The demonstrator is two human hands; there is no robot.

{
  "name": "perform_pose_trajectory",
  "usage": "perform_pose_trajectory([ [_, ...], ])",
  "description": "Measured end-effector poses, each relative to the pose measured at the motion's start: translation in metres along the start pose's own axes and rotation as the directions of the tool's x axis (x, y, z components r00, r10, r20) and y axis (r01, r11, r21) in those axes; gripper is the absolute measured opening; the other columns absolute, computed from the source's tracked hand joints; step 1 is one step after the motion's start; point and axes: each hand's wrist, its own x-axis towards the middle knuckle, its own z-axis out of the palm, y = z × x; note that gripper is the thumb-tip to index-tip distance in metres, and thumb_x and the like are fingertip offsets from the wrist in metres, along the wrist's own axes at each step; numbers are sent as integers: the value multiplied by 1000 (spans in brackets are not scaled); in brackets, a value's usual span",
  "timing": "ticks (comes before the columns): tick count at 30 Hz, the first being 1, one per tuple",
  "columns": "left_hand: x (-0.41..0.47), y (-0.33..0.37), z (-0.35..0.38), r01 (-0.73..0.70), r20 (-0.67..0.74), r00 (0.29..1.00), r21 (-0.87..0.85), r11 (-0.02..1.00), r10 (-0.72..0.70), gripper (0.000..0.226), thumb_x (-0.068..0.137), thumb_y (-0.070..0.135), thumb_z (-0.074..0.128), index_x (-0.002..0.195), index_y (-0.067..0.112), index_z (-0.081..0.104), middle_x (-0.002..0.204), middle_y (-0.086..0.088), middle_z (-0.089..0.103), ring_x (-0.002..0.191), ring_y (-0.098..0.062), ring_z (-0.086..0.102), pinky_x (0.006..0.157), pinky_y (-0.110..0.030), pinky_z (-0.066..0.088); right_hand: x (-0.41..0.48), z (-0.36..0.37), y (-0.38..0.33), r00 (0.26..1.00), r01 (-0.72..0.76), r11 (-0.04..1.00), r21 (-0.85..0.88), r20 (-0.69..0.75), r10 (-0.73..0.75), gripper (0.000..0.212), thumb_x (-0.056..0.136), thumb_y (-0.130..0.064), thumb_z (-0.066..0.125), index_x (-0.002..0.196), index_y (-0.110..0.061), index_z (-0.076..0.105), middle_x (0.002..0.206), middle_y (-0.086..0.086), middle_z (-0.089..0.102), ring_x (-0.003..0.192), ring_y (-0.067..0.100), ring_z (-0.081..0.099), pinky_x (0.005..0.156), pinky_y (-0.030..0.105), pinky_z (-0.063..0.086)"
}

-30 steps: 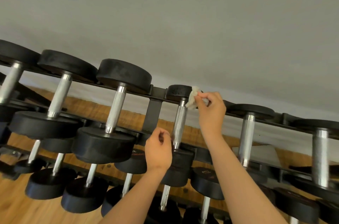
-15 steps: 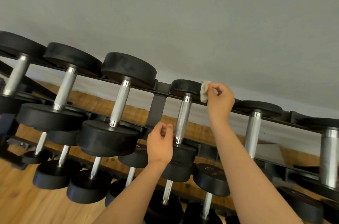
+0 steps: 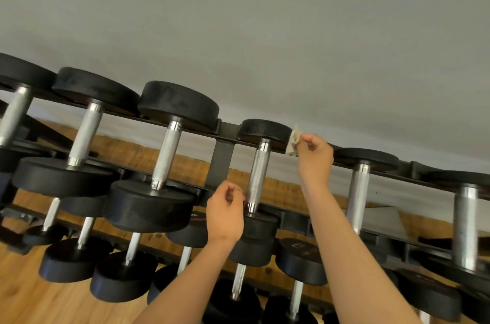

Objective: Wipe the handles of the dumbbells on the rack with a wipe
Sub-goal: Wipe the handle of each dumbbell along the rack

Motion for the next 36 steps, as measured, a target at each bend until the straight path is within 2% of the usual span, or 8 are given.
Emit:
perform_pose_trajectory([
  [2, 0, 0, 0, -3, 0, 1000, -1, 1000, 3, 18, 94, 8, 52, 79, 13, 60, 72, 1, 63, 69, -3, 59, 67, -9, 44, -11, -2, 6, 1000, -2, 1000, 11, 16, 1, 12, 94, -11, 59, 95, -16, 69, 87, -8, 66, 82, 0, 59, 67, 4, 44],
  [7, 0, 0, 0, -7, -4, 1000, 1, 1000, 7, 19, 94, 6, 52, 78, 14, 60, 73, -1, 63, 71, -9, 59, 65, -8, 44, 11, 4, 7, 996, -88, 996, -30, 10, 88, 16, 95, -6, 55, 97, -12, 69, 98, 4, 68, 88, 10, 60, 70, 12, 44],
  [12, 0, 1, 0, 4, -6, 1000, 0, 1000, -4, 19, 94, 7, 51, 79, 15, 60, 75, -1, 64, 73, -11, 60, 66, -8, 44, -5, -2, 16, 995, -74, 997, 0, 69, 74, 18, 96, -9, 55, 105, -16, 69, 97, -2, 68, 90, 7, 62, 79, 16, 47],
  [19, 0, 0, 0, 0, -9, 1000, 3, 1000, 0, 19, 93, 7, 52, 78, 15, 60, 74, -1, 63, 72, -9, 59, 67, -8, 44, 21, 1, 8, 991, -97, 989, -115, 82, 107, 24, 95, -5, 54, 114, -5, 68, 109, 7, 69, 101, 17, 63, 85, 22, 48],
  [23, 0, -2, 0, -2, -4, 1000, 1, 1000, 2, 18, 93, 8, 53, 79, 16, 61, 75, 0, 64, 72, -9, 60, 67, -9, 45, -1, -3, 19, 990, -55, 997, -62, 127, 63, 21, 97, -9, 53, 110, -10, 70, 101, 0, 70, 93, 5, 63, 77, 13, 48],
  [28, 0, -2, 0, -7, 2, 1000, 3, 1000, 7, 17, 94, 9, 53, 80, 15, 61, 75, 1, 64, 71, -6, 60, 67, -9, 45, 15, 2, 11, 989, -89, 992, -92, 107, 99, 21, 94, -5, 55, 108, -7, 71, 102, 7, 71, 98, 16, 65, 89, 28, 53],
  [32, 0, -1, 0, -3, 1, 1000, 1, 1000, 3, 17, 94, 9, 54, 80, 17, 61, 75, 2, 64, 72, -6, 60, 67, -9, 45, 11, -7, 15, 983, -96, 992, -78, 149, 107, 22, 96, -7, 55, 111, -9, 70, 104, 3, 71, 96, 10, 65, 81, 17, 49],
  [36, 0, -1, 0, 0, 2, 1000, -7, 1000, 0, 18, 93, 9, 54, 79, 17, 61, 74, 2, 64, 71, -5, 60, 67, -9, 46, 15, -5, 10, 988, -96, 992, -77, 116, 104, 20, 94, -5, 56, 108, -8, 71, 102, 7, 72, 92, 11, 65, 82, 20, 51],
])
